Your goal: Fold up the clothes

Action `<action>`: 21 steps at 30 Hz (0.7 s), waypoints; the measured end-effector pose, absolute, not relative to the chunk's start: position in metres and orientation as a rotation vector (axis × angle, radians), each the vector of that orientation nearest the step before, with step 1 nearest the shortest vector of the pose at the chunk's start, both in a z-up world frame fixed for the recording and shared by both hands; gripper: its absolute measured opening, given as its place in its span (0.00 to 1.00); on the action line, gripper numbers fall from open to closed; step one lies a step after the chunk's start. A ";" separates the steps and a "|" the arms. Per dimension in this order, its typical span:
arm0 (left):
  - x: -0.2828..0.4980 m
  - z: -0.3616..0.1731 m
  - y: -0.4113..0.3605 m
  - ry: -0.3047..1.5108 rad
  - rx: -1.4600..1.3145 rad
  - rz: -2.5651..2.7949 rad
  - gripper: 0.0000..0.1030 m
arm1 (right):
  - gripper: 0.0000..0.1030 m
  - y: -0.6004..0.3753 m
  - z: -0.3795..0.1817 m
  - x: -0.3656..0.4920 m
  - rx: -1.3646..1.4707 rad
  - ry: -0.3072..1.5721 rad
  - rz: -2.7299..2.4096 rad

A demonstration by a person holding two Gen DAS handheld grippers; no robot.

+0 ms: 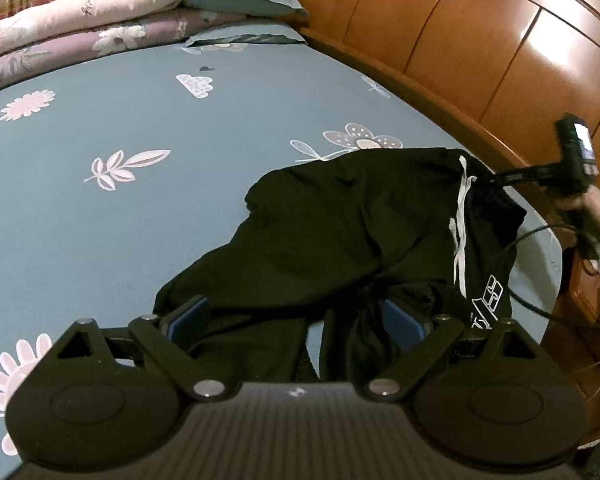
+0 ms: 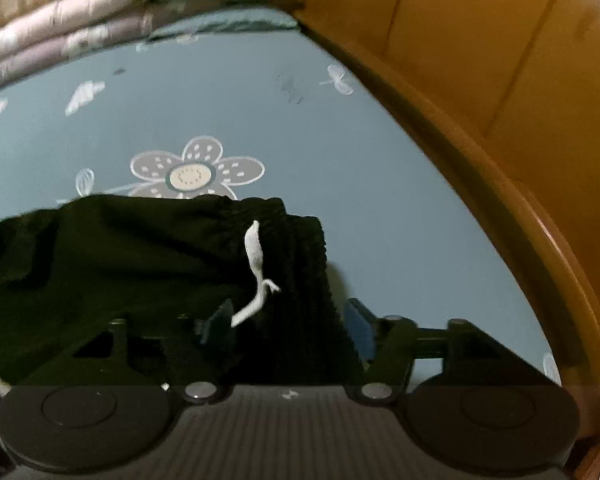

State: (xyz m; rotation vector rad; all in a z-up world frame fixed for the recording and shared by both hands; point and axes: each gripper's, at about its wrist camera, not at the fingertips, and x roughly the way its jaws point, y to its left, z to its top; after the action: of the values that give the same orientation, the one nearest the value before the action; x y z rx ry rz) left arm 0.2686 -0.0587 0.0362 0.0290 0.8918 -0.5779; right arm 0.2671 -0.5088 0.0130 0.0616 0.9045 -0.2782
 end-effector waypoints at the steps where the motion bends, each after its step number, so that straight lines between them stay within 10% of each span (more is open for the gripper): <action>1: 0.270 0.035 -0.059 0.893 0.028 -0.578 0.90 | 0.66 -0.508 0.016 0.258 0.071 0.895 -0.285; 6: 0.272 0.030 -0.058 0.870 0.045 -0.583 0.86 | 0.66 -0.488 0.029 0.219 0.113 0.852 -0.268; 13: 0.290 0.017 -0.049 0.885 0.074 -0.549 0.51 | 0.68 -0.424 0.024 0.198 0.172 0.828 -0.099; 21: 0.308 -0.003 -0.041 0.876 0.201 -0.442 0.55 | 0.68 -0.377 0.009 0.200 0.233 0.839 0.054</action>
State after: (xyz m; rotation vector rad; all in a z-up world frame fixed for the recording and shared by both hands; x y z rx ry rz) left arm 0.3083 -0.0405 -0.0026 0.2010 0.8765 -0.4425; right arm 0.1996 -0.3767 0.0087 0.2330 0.8388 0.0536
